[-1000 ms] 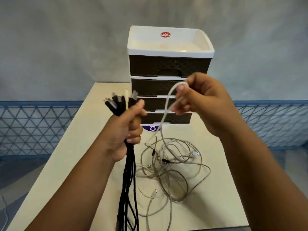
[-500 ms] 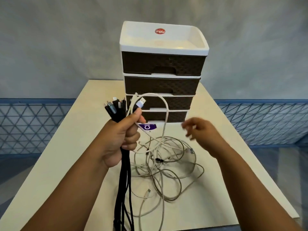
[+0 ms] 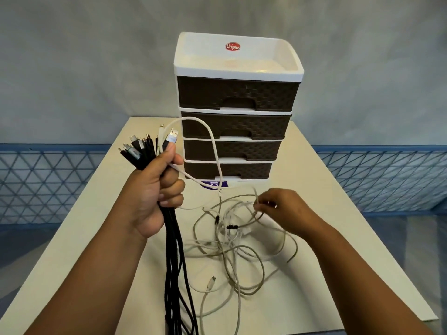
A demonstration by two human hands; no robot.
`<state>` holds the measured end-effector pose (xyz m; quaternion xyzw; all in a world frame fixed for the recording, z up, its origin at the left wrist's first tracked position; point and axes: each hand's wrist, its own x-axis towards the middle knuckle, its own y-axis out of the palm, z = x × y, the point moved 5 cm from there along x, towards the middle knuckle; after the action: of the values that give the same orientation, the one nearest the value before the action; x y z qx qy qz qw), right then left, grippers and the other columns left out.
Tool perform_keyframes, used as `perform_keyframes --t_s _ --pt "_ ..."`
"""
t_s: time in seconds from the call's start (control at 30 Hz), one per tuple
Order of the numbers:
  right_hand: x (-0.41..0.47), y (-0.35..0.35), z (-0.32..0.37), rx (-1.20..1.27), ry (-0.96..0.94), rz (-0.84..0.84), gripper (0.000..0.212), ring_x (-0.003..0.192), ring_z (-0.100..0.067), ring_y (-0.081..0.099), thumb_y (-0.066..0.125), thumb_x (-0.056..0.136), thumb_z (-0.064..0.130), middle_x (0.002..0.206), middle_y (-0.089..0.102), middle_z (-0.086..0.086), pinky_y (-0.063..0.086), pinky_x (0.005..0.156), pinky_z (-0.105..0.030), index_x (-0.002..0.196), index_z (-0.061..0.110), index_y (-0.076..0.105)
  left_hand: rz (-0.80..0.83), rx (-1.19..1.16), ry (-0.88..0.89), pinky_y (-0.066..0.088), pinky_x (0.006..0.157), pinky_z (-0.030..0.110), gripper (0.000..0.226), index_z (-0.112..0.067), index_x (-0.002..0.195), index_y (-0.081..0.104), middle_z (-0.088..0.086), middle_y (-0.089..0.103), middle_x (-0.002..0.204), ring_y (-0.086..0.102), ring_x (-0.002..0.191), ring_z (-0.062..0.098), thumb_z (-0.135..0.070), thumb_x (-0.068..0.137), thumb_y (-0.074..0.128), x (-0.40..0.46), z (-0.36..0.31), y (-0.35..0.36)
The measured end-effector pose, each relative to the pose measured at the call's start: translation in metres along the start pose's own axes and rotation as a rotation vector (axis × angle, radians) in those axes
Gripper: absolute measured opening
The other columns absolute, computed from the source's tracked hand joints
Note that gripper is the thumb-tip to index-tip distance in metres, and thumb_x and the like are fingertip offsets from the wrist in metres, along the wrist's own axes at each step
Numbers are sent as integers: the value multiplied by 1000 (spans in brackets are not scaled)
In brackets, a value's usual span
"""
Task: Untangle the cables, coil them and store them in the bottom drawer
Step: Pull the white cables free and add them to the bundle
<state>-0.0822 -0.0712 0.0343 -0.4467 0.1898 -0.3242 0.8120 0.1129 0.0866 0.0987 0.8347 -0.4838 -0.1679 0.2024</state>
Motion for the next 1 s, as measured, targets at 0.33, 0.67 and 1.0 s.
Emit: perform_keyframes --t_s 0.33,0.67,1.0 --pt "30 -108 93 66 -86 -179 11 68 -17 70 47 102 25 84 68 0 56 56 -27 96 21 55 -67 -69 28 17 33 12 31 -18 73 60 -9 21 40 18 33 2 -38 95 52 -3 -7 -7" --pt "36 -139 120 364 -161 -523 7 56 -21 69 40 105 26 86 69 -8 55 49 -29 101 26 46 -78 -75 48 15 33 15 29 -18 83 65 -10 19 43 16 35 2 -44 91 55 -2 -10 -11" --pt "20 -128 173 960 -247 -249 10 70 -38 73 42 105 18 73 69 -20 58 57 -36 99 11 46 55 14 27 14 37 15 34 -20 104 72 -10 19 48 14 41 3 -43 79 67 2 0 9"
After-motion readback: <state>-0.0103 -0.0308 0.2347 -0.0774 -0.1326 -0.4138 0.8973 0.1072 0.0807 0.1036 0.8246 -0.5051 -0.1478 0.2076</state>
